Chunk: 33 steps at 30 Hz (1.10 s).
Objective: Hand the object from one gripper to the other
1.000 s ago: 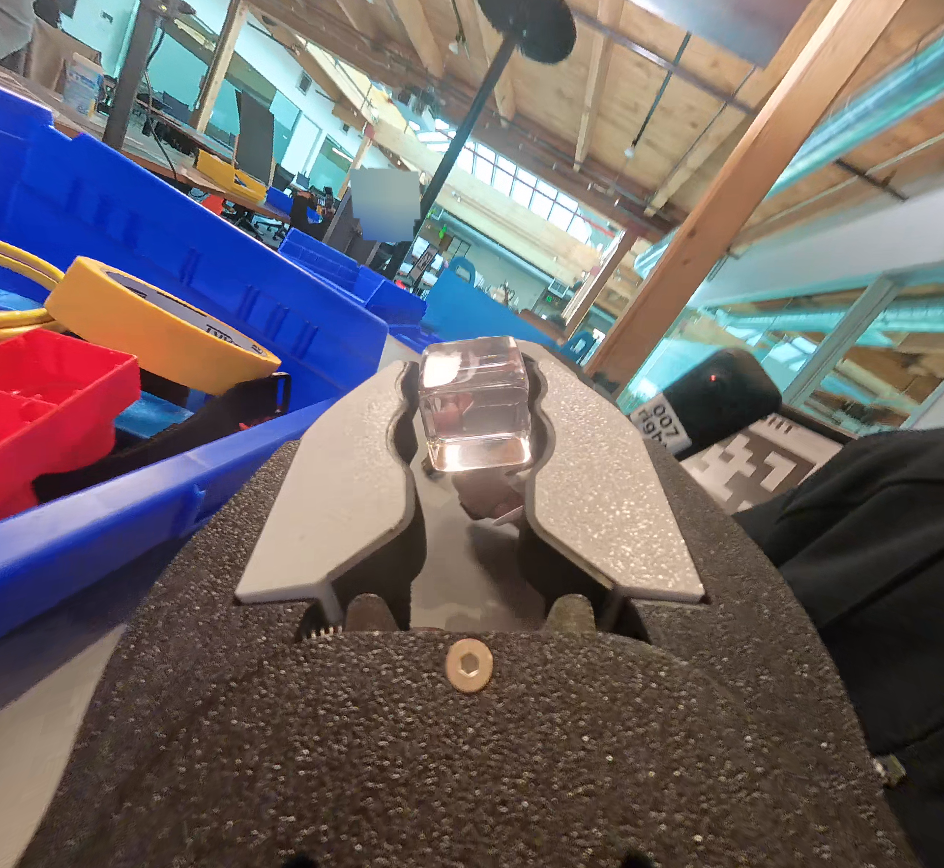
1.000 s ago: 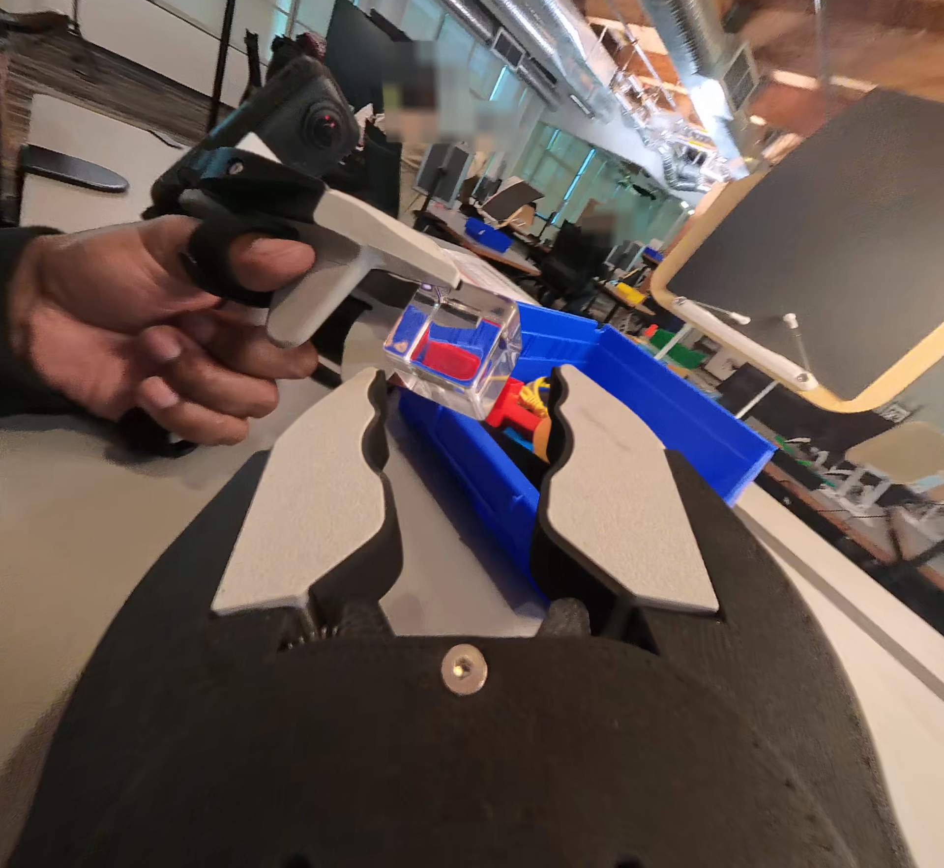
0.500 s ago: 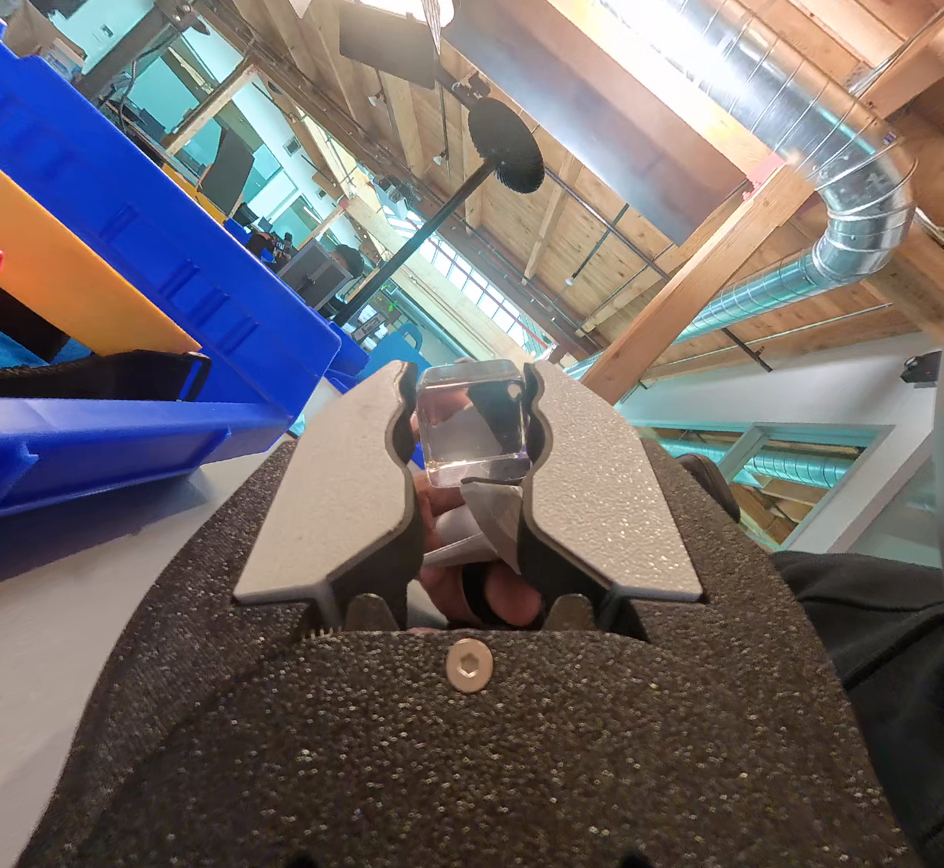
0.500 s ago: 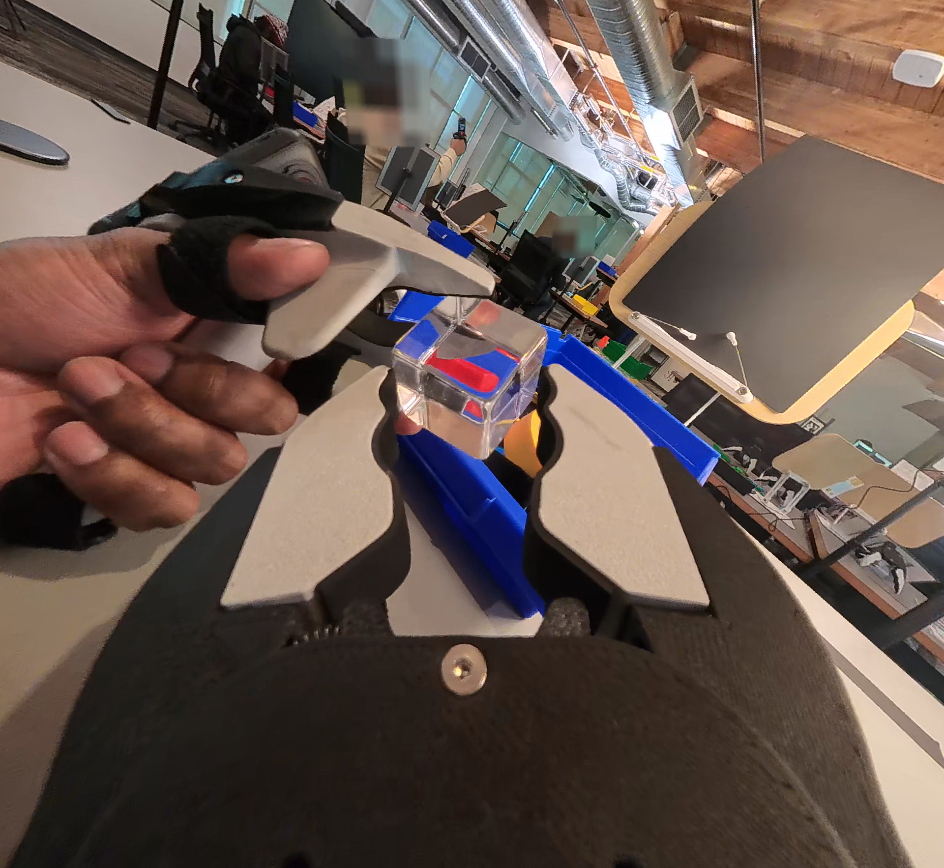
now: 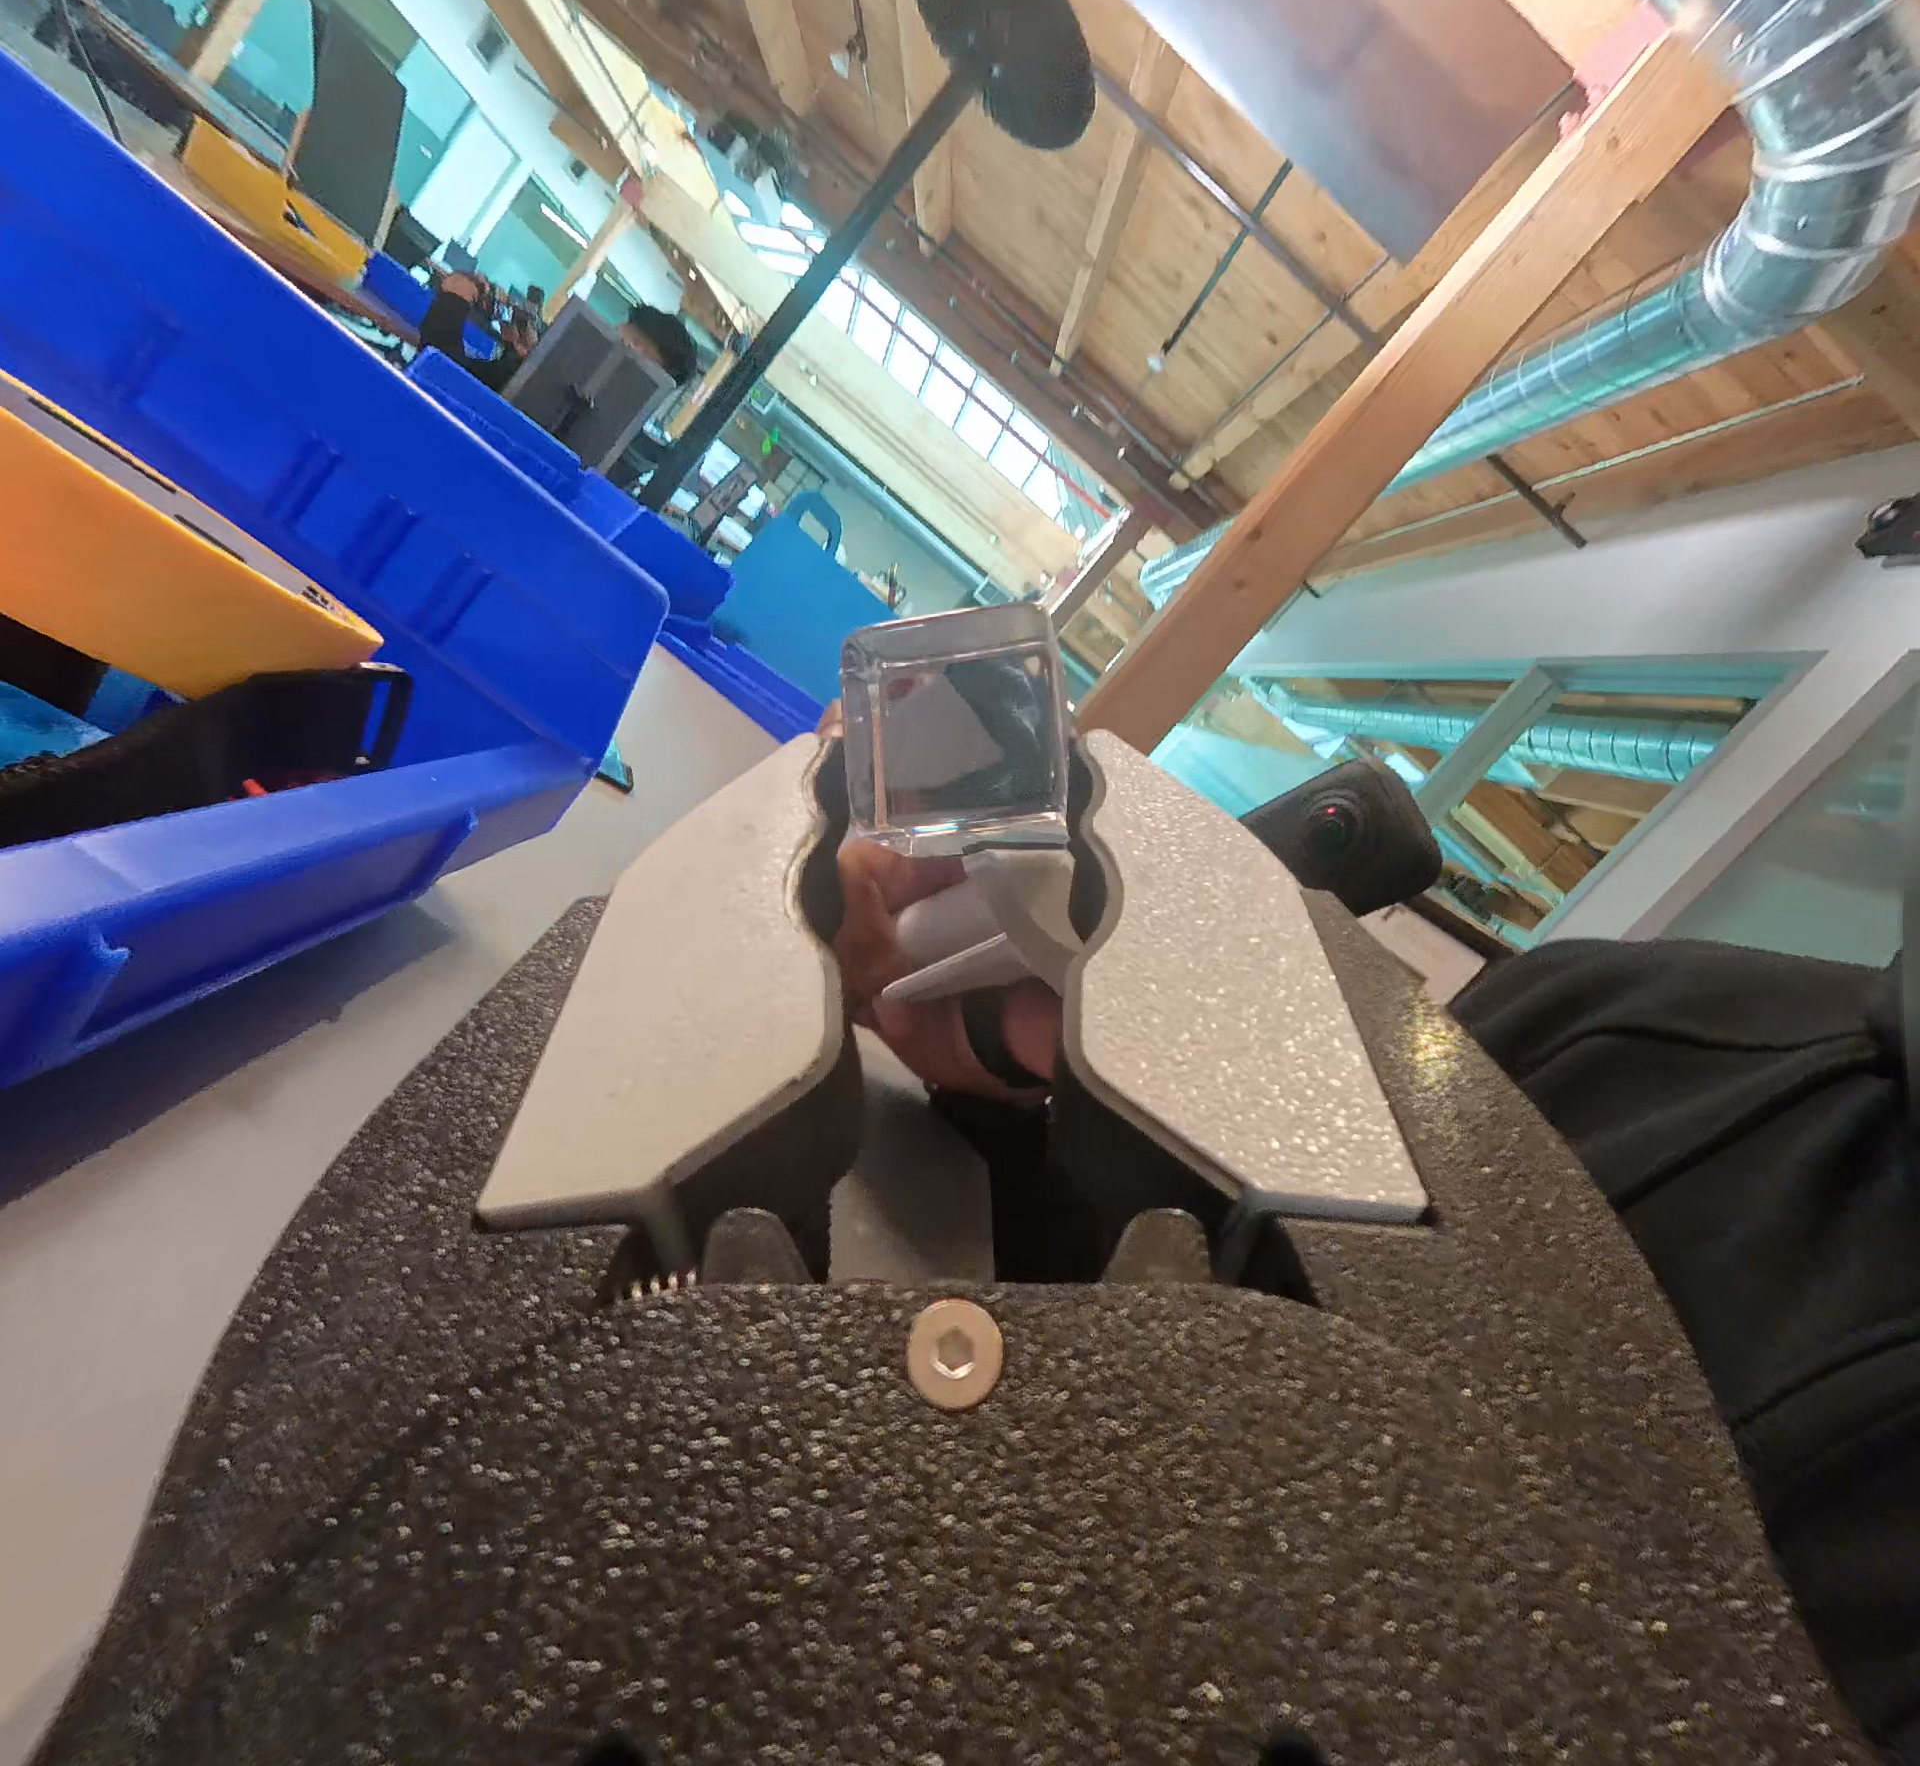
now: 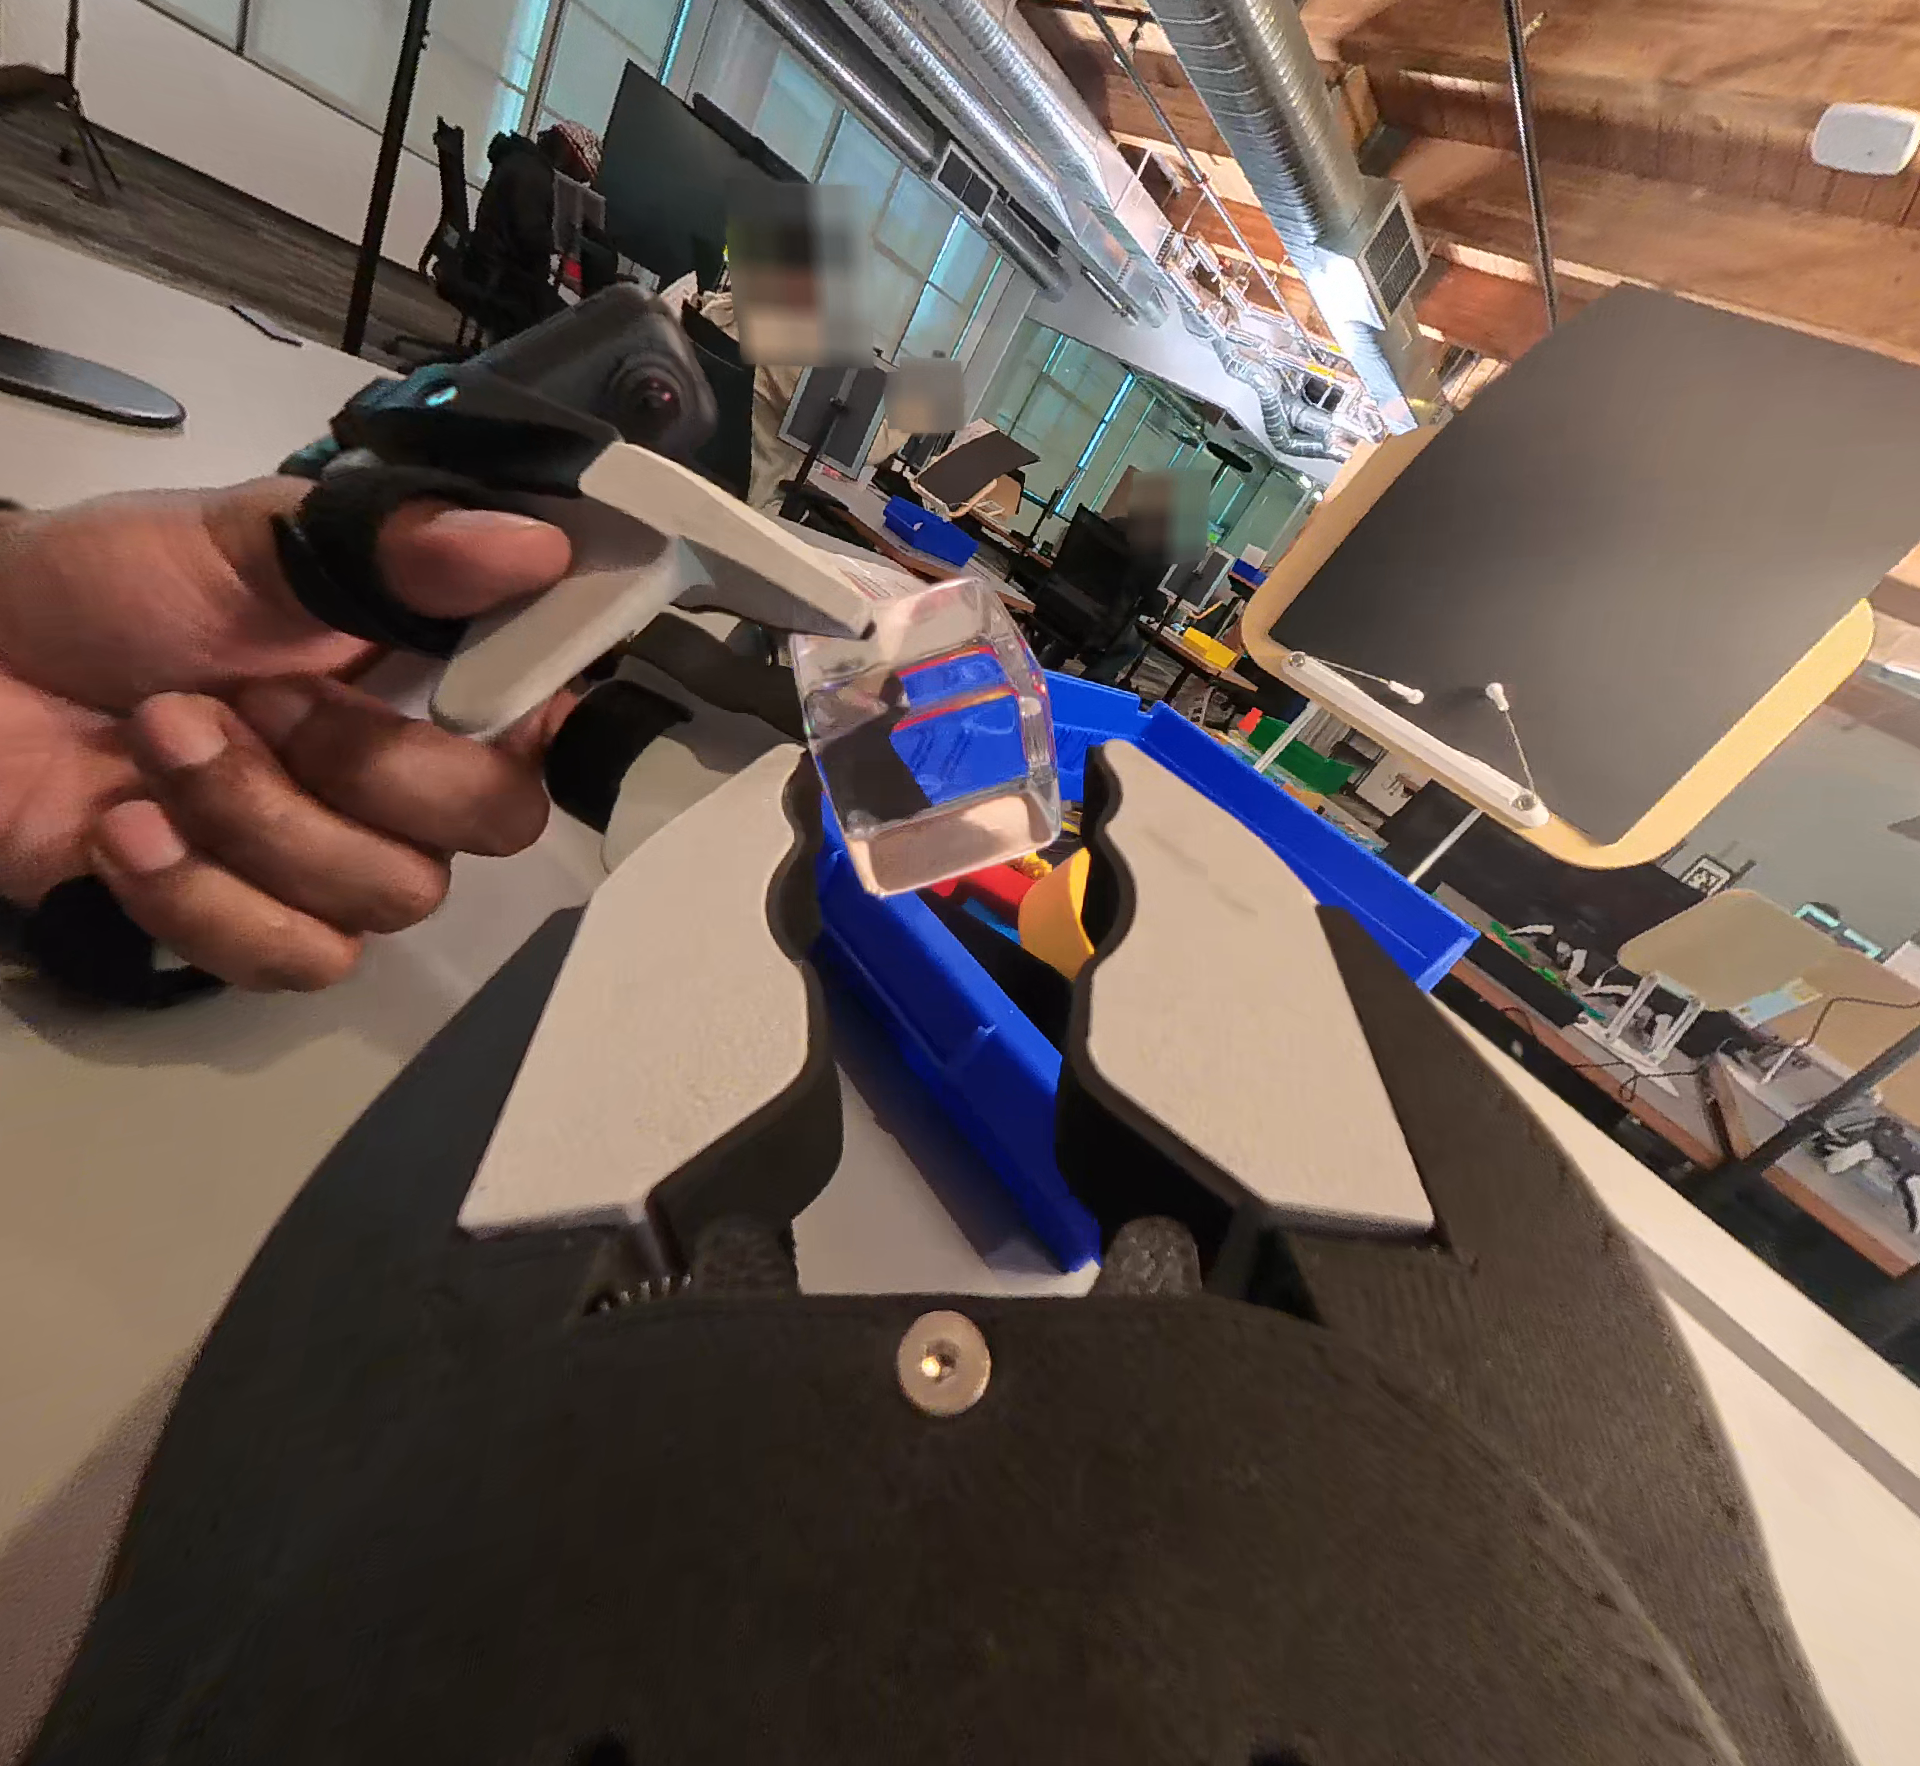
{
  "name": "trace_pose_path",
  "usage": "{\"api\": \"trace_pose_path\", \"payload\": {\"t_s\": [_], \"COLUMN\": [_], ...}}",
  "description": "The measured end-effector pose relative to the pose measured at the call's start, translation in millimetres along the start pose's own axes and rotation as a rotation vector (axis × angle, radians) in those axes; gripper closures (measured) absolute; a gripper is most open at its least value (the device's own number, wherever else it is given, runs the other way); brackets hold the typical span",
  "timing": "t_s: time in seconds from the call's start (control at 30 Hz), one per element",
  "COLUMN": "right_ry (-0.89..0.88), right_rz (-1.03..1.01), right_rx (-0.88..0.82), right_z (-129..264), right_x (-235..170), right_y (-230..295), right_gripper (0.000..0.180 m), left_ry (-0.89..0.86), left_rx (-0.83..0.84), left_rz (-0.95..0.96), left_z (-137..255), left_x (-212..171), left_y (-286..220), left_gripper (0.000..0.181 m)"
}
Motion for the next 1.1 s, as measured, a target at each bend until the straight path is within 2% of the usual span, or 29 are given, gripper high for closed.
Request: {"api": "trace_pose_path", "payload": {"t_s": [0.23,0.33,0.43,0.63,0.83,1.1], "right_ry": [0.019,0.02,0.026,0.025,-0.046,-0.037], "right_rz": [0.027,-0.084,-0.204,-0.335,-0.473,-0.475], "right_rx": [0.062,0.158,0.295,0.442,0.532,0.579], "right_z": [-3,-2,-2,-2,3,4], "right_x": [-2,-4,-6,-5,1,2], "right_y": [8,10,16,26,24,31], "right_gripper": [0.136,0.135,0.137,0.137,0.137,0.137], "left_ry": [0.118,0.153,0.109,0.124,0.171,0.238], "left_rx": [0.018,0.039,0.04,-0.003,-0.05,-0.07], "left_rz": [-0.099,-0.249,-0.384,-0.553,-0.62,-0.685], "left_z": [4,10,18,31,32,28], "left_x": [-4,-3,3,4,-4,-15], "left_y": [-1,-2,-7,-17,-24,-29], "left_gripper": [0.14,0.138,0.132,0.124,0.125,0.133]}}
Point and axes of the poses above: each gripper's, where its closed fingertips meet, z back along the fingers, x out of its top, y = z × x across the jaws, the point moved 5 cm from there along z, back along the fingers, and after that the axes turned 8 degrees about x, right-handed, at the moved point
